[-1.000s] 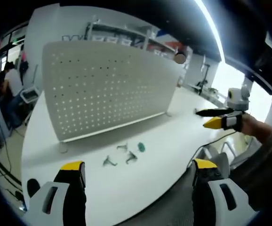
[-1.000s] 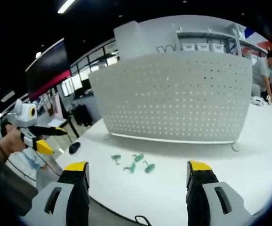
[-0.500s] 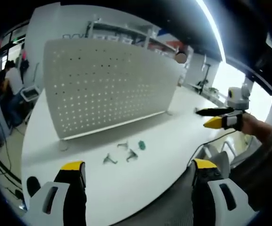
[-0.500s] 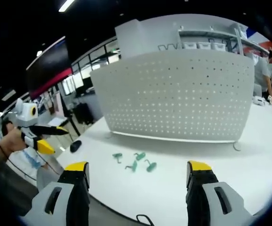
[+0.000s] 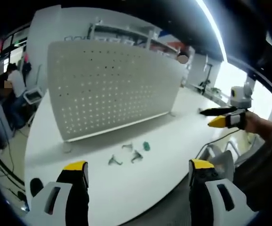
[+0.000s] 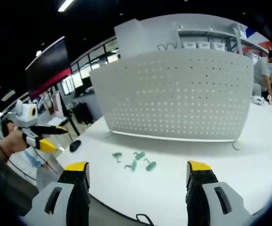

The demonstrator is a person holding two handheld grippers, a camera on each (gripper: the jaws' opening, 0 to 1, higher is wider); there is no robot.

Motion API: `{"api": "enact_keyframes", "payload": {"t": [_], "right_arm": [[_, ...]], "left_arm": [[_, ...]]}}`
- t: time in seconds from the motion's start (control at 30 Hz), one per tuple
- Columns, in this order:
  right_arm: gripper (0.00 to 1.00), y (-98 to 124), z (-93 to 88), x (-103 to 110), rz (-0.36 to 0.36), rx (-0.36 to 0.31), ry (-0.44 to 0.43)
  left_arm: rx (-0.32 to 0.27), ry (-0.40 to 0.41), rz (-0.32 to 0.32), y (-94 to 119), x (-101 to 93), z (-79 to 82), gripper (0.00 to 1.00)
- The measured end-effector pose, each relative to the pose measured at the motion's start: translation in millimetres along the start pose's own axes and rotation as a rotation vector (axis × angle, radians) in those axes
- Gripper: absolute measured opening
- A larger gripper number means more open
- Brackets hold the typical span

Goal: Insert the hook assembly into the mounting plate slot until the hook locks in place.

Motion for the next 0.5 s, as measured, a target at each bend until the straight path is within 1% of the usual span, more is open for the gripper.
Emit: {"api": "enact_keyframes", "payload": {"t": [0.07, 0.1, 0.23, 0.3, 0.4, 0.5], "right_arm": [[0.85, -0.7, -0.3, 2.1, 0.011, -0.005, -0.001], [0.86, -0.6, 3.1, 4.2, 0.016, -0.026, -0.010], [0.85, -1.9, 4.7, 4.2, 0.012, -0.021, -0.006], [0.85, -3.2, 4.9, 4.0, 0.014, -0.019, -0.009], [0.85, -7.2, 1.4, 4.7, 0.021, -0.001, -0.009], [0.84, -12.0, -1.0, 8.3, 0.035, 0.015, -0.004]], "left_arm": [[-0.004, 0.015, -0.007, -3.1, 0.4, -1.4, 0.90], [0.001, 0.017, -0.010, -4.5, 0.3, -2.8, 0.90], [0.018, 0.008, -0.017, -11.7, 1.6, -8.8, 0.89], [-0.010, -0.025, -0.022, -15.4, 3.9, -6.2, 0.87], [-0.006, -0.016, -0.040, -22.8, 7.6, -7.0, 0.86], [-0.001, -0.021, -0.049, -31.5, 11.9, -8.2, 0.81]]}}
Point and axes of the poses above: the point that each gripper's makers call its tool centre point, and the gripper's own axes: y roughly backward along the fingers, x roughly to its left, z roughly out of its top, the point moved 2 cm from there along y, roughly backward along the fingers
